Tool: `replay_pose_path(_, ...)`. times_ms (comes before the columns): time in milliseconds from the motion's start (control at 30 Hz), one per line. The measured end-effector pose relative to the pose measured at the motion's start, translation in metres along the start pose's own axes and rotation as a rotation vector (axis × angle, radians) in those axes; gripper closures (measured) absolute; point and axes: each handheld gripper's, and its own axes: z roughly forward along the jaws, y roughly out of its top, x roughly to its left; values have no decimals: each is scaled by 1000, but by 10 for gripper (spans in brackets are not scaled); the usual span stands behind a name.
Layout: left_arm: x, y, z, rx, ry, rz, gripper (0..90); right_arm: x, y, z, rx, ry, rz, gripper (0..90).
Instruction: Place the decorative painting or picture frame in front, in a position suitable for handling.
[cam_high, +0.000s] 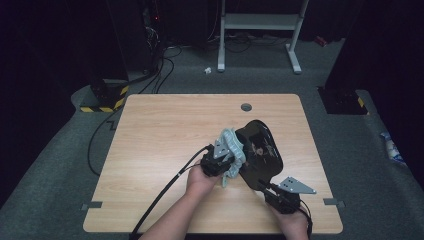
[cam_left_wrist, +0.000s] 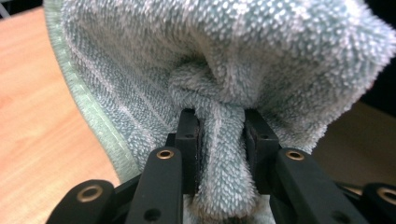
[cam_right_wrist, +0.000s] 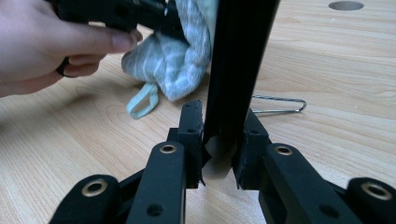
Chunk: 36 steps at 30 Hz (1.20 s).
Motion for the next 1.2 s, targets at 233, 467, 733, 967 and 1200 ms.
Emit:
replay_pose_path(233,0,-10,12,107,-58,3,709,-1,-1,0,-5,0,2,754)
replay_pose_path(467,-4,-12,12,133,-69,10,710,-1,-1,0,-6,-3,0,756)
replay_pose_path(733,-8,6,-9,54,-91,8,710,-3,-2,-1,-3,-9,2,769)
replay_pose_path(967,-12,44,-37,-78,-102,22,709,-3,-1,-1,-1,-9,-1,775)
replay_pose_path(1200,-15,47,-33,-88,-105,15,707,-4,-1,-1,1,-3,1,775)
